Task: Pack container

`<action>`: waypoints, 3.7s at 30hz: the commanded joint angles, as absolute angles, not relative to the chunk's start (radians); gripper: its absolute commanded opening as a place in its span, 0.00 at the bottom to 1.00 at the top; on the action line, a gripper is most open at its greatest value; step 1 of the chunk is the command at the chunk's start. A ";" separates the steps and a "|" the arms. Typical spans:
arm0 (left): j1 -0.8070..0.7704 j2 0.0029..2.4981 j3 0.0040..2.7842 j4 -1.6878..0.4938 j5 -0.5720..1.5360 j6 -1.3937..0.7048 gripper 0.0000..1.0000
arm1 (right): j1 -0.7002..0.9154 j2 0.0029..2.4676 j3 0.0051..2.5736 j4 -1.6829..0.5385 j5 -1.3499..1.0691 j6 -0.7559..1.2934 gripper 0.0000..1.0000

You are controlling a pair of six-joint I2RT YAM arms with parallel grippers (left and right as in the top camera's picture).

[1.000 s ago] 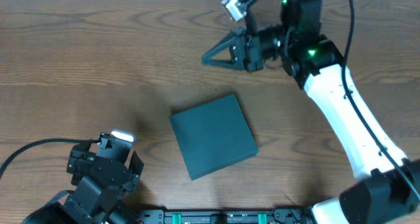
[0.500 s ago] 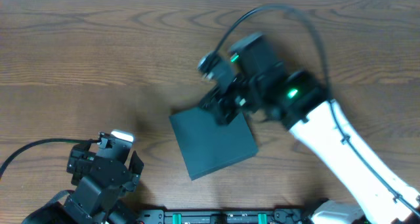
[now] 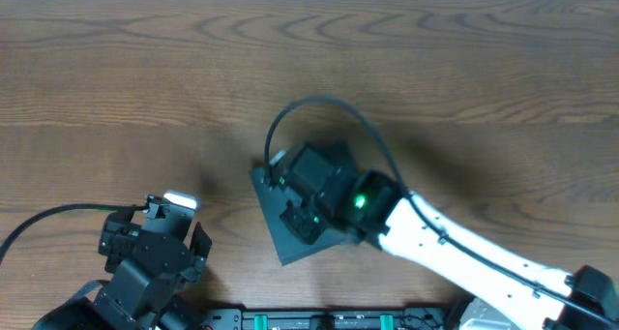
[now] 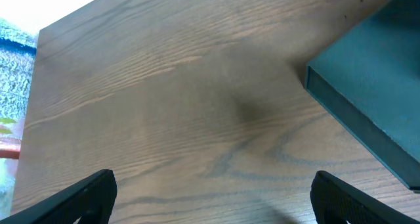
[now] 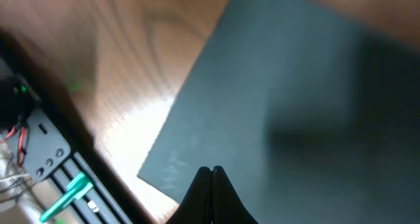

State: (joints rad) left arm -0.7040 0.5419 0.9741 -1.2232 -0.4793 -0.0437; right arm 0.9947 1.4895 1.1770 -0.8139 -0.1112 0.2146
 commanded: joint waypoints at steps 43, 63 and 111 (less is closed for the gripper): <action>-0.706 0.538 0.986 -1.223 -0.498 -0.029 0.95 | 1.067 1.591 0.934 -0.549 0.026 0.491 0.01; -0.706 0.538 0.986 -1.223 -0.498 -0.029 0.95 | 0.834 1.591 0.934 -0.476 0.083 0.386 0.01; -0.706 0.538 0.986 -1.223 -0.498 -0.030 0.95 | 0.324 1.516 1.044 -0.333 -0.164 0.478 0.01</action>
State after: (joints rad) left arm -0.7040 0.5419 0.9741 -1.2236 -0.4793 -0.0433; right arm 0.3981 1.4708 1.0069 -0.3168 -0.1902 0.4343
